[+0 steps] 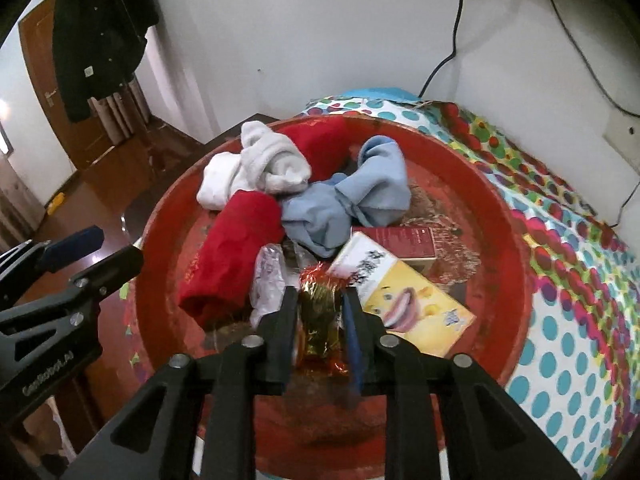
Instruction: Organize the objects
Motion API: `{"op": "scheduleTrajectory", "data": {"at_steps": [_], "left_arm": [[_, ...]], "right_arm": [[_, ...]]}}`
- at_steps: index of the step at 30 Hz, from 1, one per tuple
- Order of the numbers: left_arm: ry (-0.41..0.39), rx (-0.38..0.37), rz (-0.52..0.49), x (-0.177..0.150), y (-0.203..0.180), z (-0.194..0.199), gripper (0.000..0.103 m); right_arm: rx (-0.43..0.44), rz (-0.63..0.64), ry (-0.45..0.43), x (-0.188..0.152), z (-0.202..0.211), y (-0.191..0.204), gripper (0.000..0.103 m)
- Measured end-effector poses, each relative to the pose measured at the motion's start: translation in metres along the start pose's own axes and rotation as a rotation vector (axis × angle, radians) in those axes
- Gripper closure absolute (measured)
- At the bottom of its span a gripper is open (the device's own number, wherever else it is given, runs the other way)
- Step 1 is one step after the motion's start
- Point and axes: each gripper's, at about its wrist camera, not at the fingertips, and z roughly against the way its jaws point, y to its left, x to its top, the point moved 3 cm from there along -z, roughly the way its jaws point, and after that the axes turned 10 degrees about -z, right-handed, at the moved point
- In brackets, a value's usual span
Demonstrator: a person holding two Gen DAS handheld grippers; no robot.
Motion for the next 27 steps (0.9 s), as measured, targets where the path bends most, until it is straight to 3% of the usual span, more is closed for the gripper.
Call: {"op": "scheduleTrajectory", "data": {"at_steps": [2, 4, 8, 13, 20, 27], "left_arm": [[-0.002, 0.003, -0.007, 0.000, -0.002, 0.002, 0.052], [-0.006, 0.011, -0.020, 0.001, -0.006, 0.006, 0.052], [-0.009, -0.003, -0.057, 0.003, -0.020, 0.014, 0.052], [0.003, -0.040, -0.078, 0.004, -0.036, 0.021, 0.052], [-0.012, -0.112, -0.112, 0.003, -0.056, 0.027, 0.052], [-0.025, -0.109, -0.175, 0.002, -0.073, 0.031, 0.052]], "right_arm": [[-0.021, -0.019, -0.015, -0.001, 0.011, -0.004, 0.045], [-0.050, -0.029, -0.021, -0.001, 0.021, -0.008, 0.029], [-0.136, -0.050, 0.028, -0.011, 0.038, -0.015, 0.007], [-0.224, -0.019, 0.072, -0.035, 0.048, -0.016, 0.005], [-0.246, -0.071, 0.089, -0.039, 0.053, -0.024, 0.004], [-0.254, -0.086, 0.107, -0.044, 0.052, -0.031, 0.004]]}}
